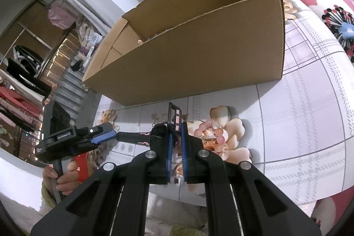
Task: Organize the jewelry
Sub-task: 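Close the left gripper on the black strap while the right holds the watch end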
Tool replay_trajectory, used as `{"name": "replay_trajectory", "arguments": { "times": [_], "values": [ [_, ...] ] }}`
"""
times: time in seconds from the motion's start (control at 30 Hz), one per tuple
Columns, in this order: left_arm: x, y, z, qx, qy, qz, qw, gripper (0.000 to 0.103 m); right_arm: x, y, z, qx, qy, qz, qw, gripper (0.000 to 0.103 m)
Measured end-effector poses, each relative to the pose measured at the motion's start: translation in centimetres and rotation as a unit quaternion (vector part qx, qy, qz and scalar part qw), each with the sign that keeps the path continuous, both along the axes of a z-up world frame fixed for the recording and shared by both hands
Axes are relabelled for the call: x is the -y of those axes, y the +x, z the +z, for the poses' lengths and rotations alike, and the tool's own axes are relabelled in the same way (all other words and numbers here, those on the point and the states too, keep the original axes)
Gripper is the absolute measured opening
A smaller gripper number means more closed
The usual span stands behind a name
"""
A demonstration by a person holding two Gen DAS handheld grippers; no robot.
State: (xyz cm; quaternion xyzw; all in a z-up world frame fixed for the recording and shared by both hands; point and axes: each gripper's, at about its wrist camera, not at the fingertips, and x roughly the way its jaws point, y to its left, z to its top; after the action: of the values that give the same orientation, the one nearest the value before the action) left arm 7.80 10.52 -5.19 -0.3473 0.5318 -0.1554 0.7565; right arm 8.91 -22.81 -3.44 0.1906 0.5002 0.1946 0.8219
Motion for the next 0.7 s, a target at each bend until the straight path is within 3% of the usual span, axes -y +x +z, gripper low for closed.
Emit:
{"name": "replay_trajectory", "arguments": {
  "times": [0.27,0.57,0.7],
  "values": [
    [-2.0,-0.9,-0.9,0.004,-0.1,0.02,0.9948,0.045,0.1,0.0,-0.1,-0.001,-0.002,-0.004,1.0,0.008],
    [-2.9,-1.6,-1.9,0.019,-0.221,0.018,0.975,0.045,0.1,0.1,-0.2,-0.002,-0.002,-0.005,1.0,0.008],
    [-3.3,-1.8,-2.5,0.011,-0.244,0.017,0.9695,0.044,0.1,0.1,-0.3,-0.002,-0.002,-0.005,1.0,0.008]
  ]
}}
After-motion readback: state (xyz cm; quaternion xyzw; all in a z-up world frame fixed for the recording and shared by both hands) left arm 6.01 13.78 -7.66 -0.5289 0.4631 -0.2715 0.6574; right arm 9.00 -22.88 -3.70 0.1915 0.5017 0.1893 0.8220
